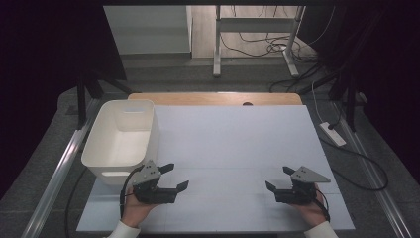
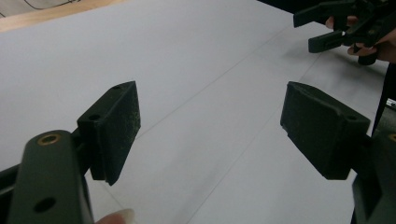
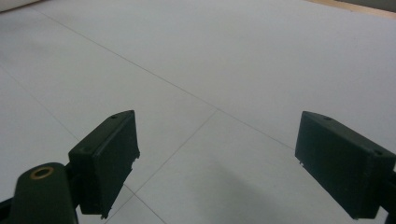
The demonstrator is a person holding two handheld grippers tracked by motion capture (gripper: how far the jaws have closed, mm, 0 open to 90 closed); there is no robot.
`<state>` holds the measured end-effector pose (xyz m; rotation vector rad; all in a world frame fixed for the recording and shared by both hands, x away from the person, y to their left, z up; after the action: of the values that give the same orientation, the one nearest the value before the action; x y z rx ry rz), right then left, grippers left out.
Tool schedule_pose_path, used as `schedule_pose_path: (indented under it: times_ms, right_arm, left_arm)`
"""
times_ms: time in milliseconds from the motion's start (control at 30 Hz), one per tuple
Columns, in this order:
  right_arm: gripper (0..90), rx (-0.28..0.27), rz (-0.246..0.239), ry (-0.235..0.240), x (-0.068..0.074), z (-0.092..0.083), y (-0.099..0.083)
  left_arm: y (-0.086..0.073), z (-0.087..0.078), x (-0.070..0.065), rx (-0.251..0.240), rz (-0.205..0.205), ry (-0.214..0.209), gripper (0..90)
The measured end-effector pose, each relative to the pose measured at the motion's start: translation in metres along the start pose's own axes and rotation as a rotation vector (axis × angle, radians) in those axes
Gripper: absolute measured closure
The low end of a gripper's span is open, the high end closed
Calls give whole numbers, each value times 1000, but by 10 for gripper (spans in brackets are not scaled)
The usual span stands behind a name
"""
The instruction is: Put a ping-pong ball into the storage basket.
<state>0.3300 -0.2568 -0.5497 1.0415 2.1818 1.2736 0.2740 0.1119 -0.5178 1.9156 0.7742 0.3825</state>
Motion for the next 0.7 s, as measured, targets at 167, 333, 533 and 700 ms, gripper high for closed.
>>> schedule_pose_path:
  times_ms: [167, 333, 533, 700]
  right_arm:
    - [132, 5, -7, 6, 1, 1, 0]
    - [132, 5, -7, 12, 2, 1, -1]
    - [133, 9, -13, 14, 3, 1, -1]
    - [133, 9, -15, 22, 4, 2, -1]
  left_arm:
    - [-13, -4, 4, 11, 2, 9, 208]
    - [-28, -11, 13, 19, -37, 32, 208]
    - [-38, -17, 19, 22, -50, 41, 210]
    - [-43, -20, 26, 19, -62, 60, 211]
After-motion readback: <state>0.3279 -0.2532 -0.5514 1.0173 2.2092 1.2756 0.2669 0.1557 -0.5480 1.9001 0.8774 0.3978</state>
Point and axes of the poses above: each handheld gripper's, and its own axes: z roughly forward along the jaws, y roughly out of its top, x roughly to its left, the point moved 7 cm from there along z, roughly forward along the jaws, and after that the axes turned 4 degrees about z, right-handed, at the moved point
